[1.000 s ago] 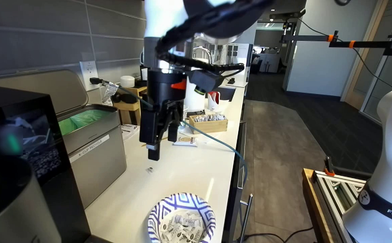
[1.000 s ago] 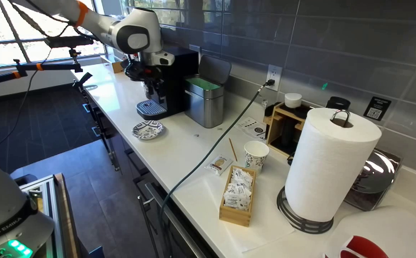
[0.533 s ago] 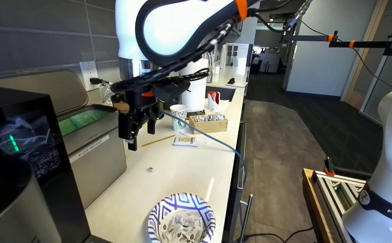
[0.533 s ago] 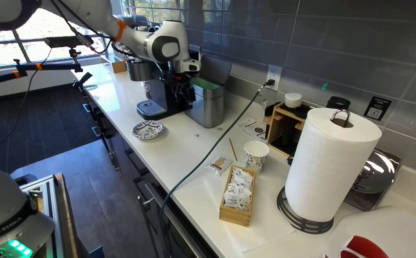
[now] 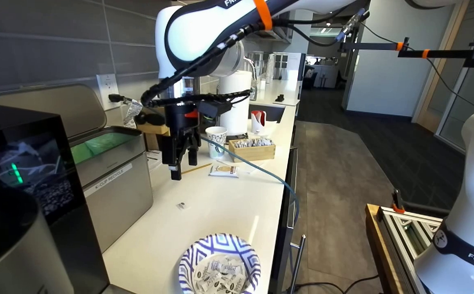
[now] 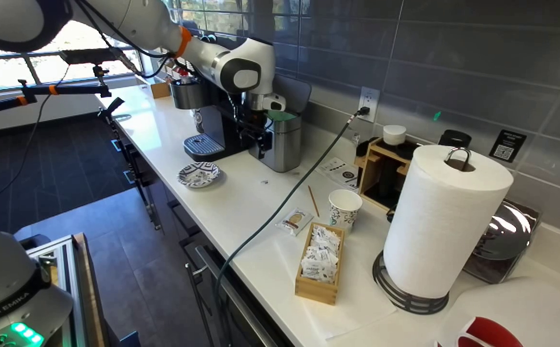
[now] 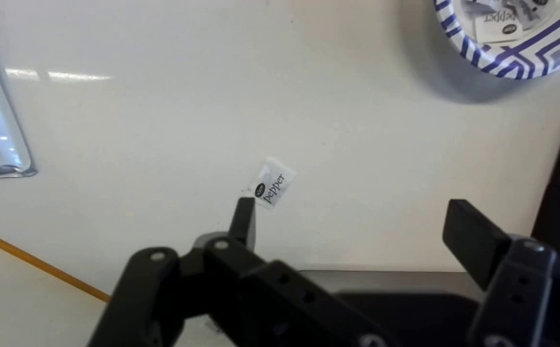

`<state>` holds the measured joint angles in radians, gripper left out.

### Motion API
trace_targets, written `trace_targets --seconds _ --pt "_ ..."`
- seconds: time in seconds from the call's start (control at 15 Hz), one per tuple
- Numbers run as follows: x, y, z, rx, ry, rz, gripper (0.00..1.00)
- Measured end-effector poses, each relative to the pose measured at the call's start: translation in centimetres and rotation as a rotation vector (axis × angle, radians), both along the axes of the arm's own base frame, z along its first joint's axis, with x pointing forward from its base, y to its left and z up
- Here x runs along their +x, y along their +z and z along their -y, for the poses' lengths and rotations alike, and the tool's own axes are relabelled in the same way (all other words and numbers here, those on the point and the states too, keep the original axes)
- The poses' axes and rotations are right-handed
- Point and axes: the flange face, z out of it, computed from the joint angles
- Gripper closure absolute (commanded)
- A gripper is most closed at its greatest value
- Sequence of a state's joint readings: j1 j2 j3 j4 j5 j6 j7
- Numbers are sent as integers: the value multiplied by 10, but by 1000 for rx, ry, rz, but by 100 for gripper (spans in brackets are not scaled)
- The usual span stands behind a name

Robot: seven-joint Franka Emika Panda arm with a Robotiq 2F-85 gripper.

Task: Pick up the white sachet from the counter and put it in the wooden box.

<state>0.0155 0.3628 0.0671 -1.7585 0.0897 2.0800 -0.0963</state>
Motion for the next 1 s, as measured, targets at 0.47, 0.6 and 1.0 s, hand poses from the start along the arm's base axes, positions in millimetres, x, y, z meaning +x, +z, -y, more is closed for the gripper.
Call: trace_targets --seconds 0.47,0.6,1.0 --pt "2 -15 10 -3 -20 94 0" --pt "-2 -31 22 -3 -38 142 0" --pt "-18 -66 38 -11 -45 239 0"
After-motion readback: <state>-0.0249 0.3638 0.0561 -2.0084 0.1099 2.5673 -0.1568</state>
